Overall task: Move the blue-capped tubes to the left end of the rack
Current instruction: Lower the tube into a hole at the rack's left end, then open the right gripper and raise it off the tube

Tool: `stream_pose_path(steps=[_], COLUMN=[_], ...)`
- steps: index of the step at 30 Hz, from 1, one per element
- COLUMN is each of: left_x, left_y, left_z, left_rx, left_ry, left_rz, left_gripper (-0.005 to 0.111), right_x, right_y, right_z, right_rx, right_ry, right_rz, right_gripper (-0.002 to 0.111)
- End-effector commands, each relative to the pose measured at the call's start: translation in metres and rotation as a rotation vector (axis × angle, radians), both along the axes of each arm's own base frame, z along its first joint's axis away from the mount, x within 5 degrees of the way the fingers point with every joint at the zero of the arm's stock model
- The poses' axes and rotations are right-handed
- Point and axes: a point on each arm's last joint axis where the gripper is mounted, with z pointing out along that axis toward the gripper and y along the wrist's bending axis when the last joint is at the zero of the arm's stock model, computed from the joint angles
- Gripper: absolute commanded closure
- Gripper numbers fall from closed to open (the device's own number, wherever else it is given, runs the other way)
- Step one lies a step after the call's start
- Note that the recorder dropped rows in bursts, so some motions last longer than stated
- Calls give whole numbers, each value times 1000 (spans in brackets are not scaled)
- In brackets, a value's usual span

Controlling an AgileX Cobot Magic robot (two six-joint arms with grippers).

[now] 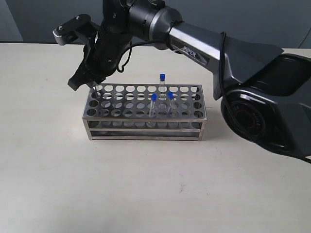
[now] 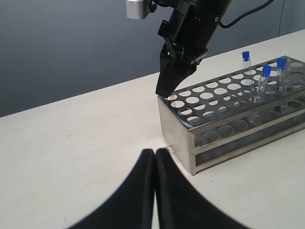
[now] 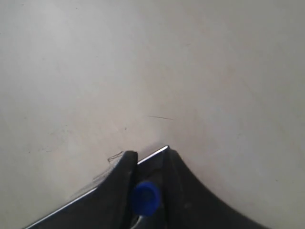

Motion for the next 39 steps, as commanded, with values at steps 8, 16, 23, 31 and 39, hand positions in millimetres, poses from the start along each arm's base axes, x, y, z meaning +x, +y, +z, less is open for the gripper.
stream_pose_path(steps=[8,16,23,31,39], left_x=[-1,-1,-1,-1,-1], left_y=[-1,-1,-1,-1,-1], left_z=[3,3,3,3,3], left_rx=[-9,-9,-9,-9,-9], left_ry=[-15,-15,-15,-15,-15], left_rz=[-12,-12,-12,-12,-12], left_gripper=[106,106,106,106,106], right_x=[-12,-9,-11,-12,-13], right_y=[5,-7,-11,-37,-64], right_z=[8,42,60,77,94], right_rx=[33,19,38,-136,-183], right_ry=[84,-42,-62,-72,-97], right_rz=[-17,-31,-44,-192,-263], right_gripper=[70,71,71,71,71])
